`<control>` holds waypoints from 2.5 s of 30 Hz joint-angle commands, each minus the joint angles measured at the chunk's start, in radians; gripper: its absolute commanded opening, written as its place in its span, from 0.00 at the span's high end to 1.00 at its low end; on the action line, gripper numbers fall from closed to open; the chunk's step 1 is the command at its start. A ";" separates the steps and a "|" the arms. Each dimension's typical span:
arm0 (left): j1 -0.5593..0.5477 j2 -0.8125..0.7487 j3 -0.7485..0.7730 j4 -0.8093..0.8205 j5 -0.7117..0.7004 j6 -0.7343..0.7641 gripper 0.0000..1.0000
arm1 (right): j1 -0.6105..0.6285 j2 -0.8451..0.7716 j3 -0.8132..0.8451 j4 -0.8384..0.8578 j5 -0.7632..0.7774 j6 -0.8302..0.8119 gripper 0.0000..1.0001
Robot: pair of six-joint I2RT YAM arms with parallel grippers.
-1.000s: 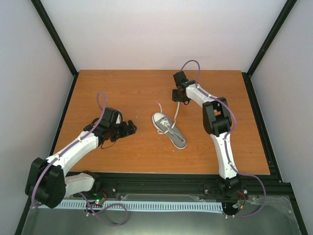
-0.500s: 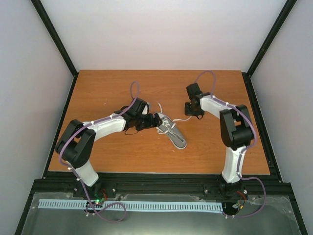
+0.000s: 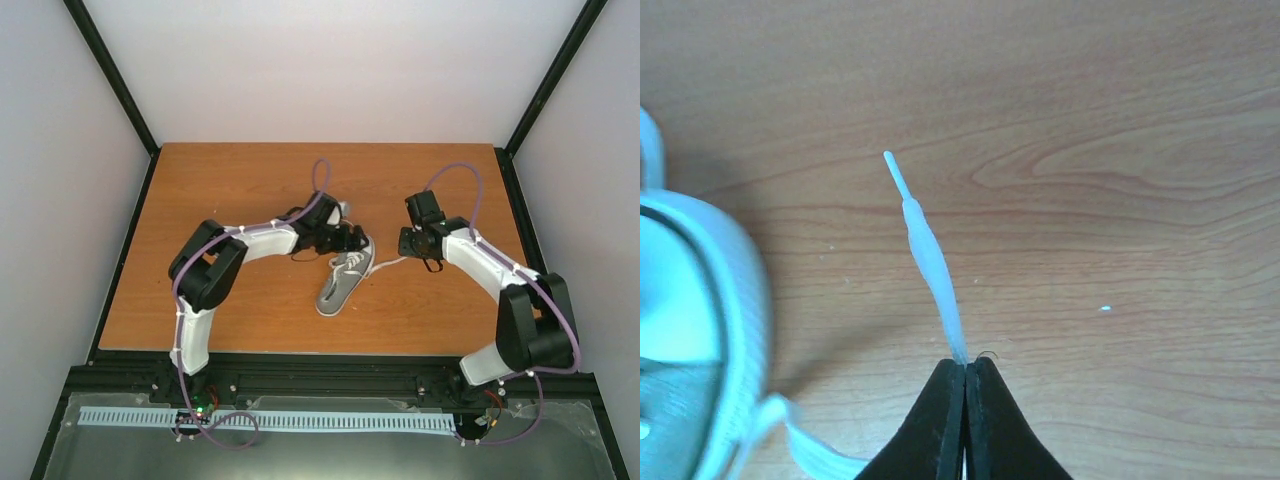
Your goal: Tie the shoes
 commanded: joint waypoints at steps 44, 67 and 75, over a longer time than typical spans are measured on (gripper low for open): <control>-0.194 0.274 0.578 -0.505 -0.579 0.183 0.97 | -0.018 -0.240 -0.183 0.107 -0.044 0.081 0.97; -0.040 -0.765 -0.227 -0.432 -0.550 0.108 0.99 | 0.055 -0.090 -0.170 0.145 -0.293 0.085 0.97; -0.039 -0.851 -0.254 -0.468 -0.488 0.135 0.99 | 0.150 -0.008 -0.209 0.230 -0.277 0.166 0.97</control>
